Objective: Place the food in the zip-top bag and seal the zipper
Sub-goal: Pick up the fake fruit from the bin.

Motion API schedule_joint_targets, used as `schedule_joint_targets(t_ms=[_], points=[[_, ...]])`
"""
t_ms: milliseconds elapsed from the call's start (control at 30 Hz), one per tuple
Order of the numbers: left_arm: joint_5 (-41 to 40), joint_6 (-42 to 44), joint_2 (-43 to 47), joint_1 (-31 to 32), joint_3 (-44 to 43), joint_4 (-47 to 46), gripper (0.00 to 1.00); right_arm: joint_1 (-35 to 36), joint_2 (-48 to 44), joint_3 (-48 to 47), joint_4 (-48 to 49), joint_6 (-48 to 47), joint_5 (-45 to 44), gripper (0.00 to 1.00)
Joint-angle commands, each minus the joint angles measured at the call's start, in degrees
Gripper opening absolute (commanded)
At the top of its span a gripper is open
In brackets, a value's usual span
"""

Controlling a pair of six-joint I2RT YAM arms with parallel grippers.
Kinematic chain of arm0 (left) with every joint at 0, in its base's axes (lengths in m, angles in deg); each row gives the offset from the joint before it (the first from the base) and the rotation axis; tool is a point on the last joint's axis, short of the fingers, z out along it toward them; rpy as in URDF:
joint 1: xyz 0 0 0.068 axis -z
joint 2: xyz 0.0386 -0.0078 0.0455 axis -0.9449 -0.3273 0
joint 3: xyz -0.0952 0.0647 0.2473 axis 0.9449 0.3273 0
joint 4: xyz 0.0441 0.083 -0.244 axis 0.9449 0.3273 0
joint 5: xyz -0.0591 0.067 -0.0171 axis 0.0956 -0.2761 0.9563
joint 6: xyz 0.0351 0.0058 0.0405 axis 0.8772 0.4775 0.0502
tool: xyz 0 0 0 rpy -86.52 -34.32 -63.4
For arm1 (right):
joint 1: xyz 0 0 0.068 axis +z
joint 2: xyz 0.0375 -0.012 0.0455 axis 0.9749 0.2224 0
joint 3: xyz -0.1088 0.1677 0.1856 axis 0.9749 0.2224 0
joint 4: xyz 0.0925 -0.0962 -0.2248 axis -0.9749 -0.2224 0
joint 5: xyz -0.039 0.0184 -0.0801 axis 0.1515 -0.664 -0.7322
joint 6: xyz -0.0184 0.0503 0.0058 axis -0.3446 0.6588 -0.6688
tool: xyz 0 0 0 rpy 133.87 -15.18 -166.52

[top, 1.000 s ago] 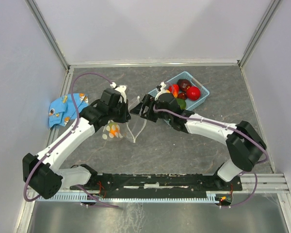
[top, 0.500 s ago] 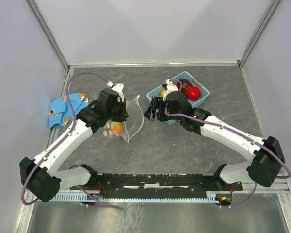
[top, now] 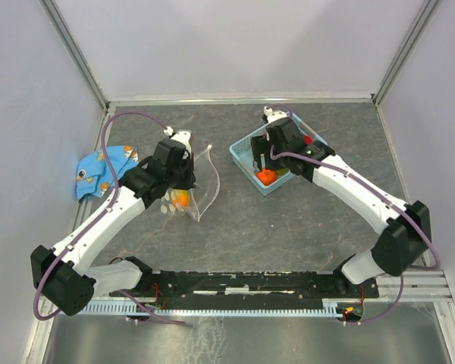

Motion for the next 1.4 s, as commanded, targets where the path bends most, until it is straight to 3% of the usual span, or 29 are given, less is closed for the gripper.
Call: schedule_joint_targets(t_ms=[0,433,1000,1200,1367], points=[[-3.3,1.2,2.2,-0.2,-0.6,-1.1,0.03,-3.2,5.2,-4.2,-2.7,-3.4,-1.2,0.87],[-1.6,1.2,2.3,-0.8,0.2,-1.4,0.03,-5.2,20.0,-12.5,-7.0,1.5,4.1,0.9],[0.0,0.9,1.7,-1.6,0.6,-1.8,0.03,-5.3,29.9,-14.2,-8.1,4.3,7.0,0.92],[-0.1,0.9,1.5,-1.8,0.7,-1.8,0.03,-5.2,30.0,-13.2,-6.6,5.0,6.7,0.88],[0.1,0.9,1.7,-1.8,0.7,-1.8,0.03,-5.2,27.2,-11.1,-5.4,5.7,6.5,0.77]])
